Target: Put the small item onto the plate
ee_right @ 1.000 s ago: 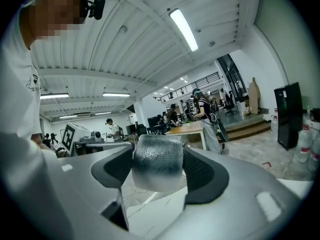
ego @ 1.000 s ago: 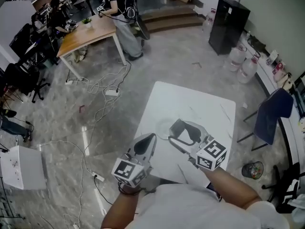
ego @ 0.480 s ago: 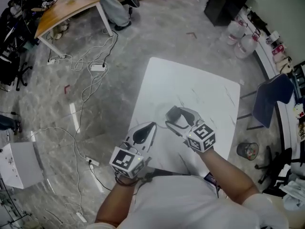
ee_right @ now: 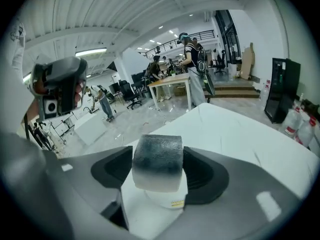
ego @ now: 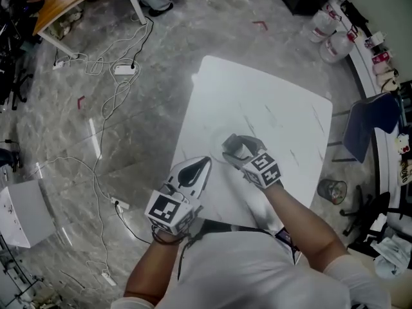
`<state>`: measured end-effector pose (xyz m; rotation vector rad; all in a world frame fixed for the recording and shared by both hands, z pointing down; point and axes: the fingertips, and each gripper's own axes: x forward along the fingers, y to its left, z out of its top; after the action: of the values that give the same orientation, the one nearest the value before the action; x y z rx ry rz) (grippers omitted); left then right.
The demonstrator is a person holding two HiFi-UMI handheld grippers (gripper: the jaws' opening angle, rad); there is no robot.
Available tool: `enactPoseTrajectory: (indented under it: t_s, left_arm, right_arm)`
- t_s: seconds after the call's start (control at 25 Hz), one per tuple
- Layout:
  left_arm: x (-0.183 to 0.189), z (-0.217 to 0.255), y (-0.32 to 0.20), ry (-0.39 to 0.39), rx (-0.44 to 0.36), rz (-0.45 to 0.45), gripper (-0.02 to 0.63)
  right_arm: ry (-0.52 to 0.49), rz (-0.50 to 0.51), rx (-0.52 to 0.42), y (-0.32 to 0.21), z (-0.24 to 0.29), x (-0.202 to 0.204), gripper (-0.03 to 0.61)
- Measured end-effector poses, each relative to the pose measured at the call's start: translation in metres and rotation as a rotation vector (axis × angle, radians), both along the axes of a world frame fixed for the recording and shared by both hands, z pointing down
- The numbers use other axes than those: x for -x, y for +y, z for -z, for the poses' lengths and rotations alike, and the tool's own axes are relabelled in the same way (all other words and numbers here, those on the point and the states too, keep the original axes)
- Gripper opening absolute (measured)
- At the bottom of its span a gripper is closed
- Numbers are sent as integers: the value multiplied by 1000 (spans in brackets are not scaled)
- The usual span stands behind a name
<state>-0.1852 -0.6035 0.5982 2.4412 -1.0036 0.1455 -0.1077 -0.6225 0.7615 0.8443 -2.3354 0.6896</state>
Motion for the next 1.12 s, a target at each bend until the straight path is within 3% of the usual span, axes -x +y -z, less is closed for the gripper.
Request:
enactPoseTrajectory:
  t_s: [0.48, 0.84, 1.12]
  left_arm:
    - [14, -53, 4, 17, 59, -23, 6]
    - [21, -55, 12, 6, 67, -9, 6]
    - [29, -56, 24, 3, 67, -28, 6]
  right_arm:
    - [205, 63, 60, -14, -104, 8, 304]
    - [258, 102, 39, -10, -122, 11, 304]
    - [243, 63, -46, -19, -103, 14, 299]
